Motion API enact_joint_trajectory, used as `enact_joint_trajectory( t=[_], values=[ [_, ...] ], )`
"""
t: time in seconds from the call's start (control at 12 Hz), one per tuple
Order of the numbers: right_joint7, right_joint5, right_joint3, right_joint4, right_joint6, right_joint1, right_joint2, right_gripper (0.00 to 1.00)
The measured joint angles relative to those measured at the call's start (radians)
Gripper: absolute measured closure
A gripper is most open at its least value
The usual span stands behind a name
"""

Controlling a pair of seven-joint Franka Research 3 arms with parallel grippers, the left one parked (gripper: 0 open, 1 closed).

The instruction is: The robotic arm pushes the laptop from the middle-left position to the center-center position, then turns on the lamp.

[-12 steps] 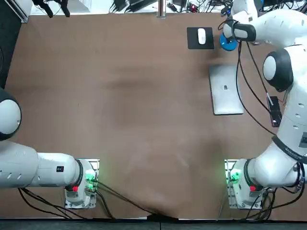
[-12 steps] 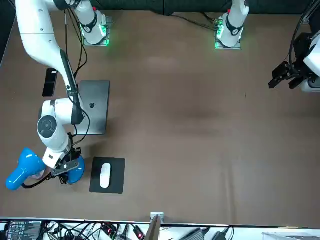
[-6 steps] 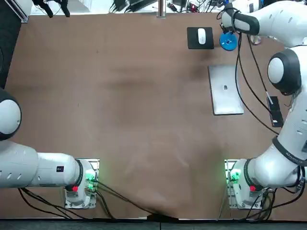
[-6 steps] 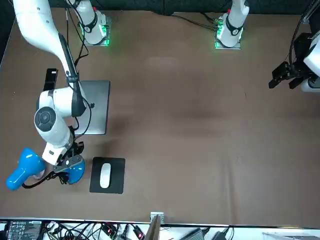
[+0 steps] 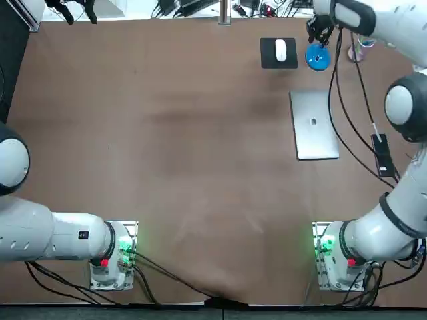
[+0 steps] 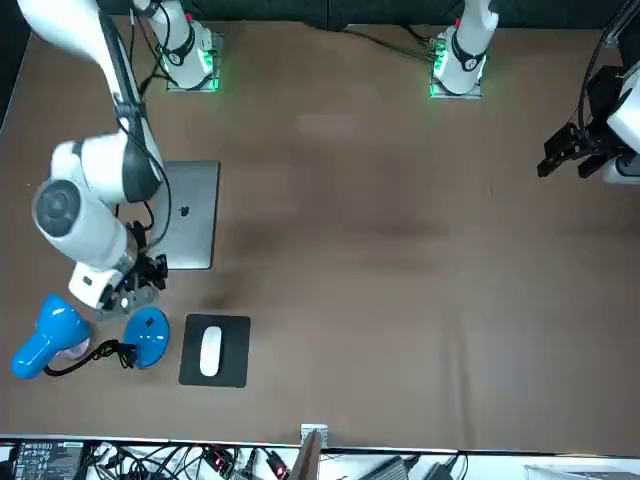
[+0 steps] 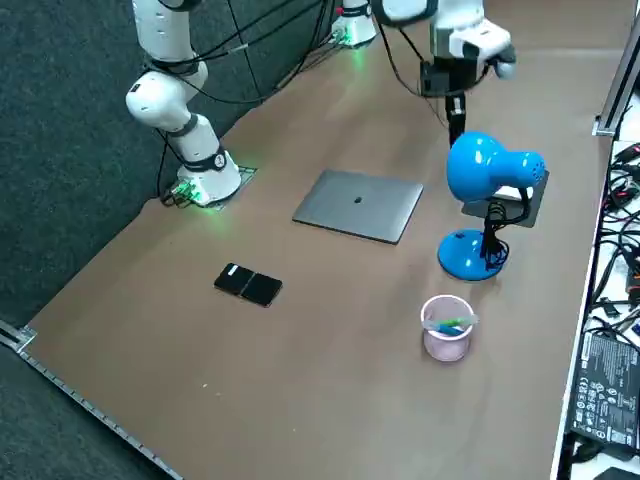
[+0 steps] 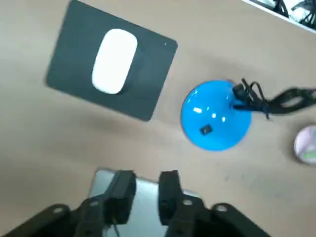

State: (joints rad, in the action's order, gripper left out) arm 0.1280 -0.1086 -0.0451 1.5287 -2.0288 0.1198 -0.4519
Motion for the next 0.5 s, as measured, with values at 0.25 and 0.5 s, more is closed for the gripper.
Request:
enact_joint_trajectory(
  t=[0.25,0.5],
  values=[
    [-0.01,0.031,0.0,0.0,0.117,-0.002,0.098,0.37],
    [-0.034,0.035,0.001,-0.001,0.199,-0.006,0.181,0.02]
  ],
)
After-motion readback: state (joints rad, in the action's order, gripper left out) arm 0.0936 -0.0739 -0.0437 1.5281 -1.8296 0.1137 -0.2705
